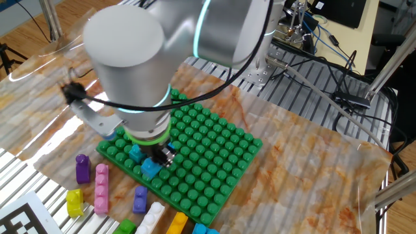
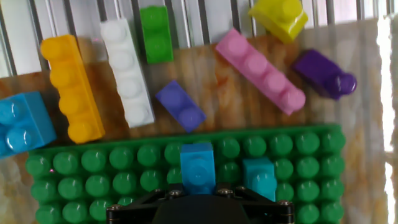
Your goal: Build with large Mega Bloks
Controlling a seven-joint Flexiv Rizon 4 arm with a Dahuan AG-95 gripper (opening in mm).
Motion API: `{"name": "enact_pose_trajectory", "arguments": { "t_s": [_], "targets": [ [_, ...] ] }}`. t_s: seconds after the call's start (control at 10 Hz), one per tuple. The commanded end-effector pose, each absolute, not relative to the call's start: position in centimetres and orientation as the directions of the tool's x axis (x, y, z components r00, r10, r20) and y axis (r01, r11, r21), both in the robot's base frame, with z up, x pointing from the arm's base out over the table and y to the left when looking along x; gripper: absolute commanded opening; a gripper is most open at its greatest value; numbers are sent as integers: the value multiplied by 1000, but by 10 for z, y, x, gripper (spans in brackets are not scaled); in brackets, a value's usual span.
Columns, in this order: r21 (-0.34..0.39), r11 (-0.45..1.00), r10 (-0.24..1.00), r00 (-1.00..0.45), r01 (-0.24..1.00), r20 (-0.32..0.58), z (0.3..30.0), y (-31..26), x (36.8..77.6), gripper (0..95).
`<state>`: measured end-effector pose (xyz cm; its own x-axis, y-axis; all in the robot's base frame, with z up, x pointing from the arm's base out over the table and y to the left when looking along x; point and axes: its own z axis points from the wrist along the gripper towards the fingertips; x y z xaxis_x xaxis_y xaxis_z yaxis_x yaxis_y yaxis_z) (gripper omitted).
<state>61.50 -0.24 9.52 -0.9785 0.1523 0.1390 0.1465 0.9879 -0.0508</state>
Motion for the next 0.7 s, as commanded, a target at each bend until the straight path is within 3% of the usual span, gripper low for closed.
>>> {"name": "enact_pose_trajectory", "arguments": {
  "t_s": [0.1, 0.7],
  "targets": [
    [-52, 987, 155, -978, 149, 139, 89, 0, 606, 0],
    [-41, 990, 143, -981, 139, 130, 73, -5, 597, 0]
  ]
}}
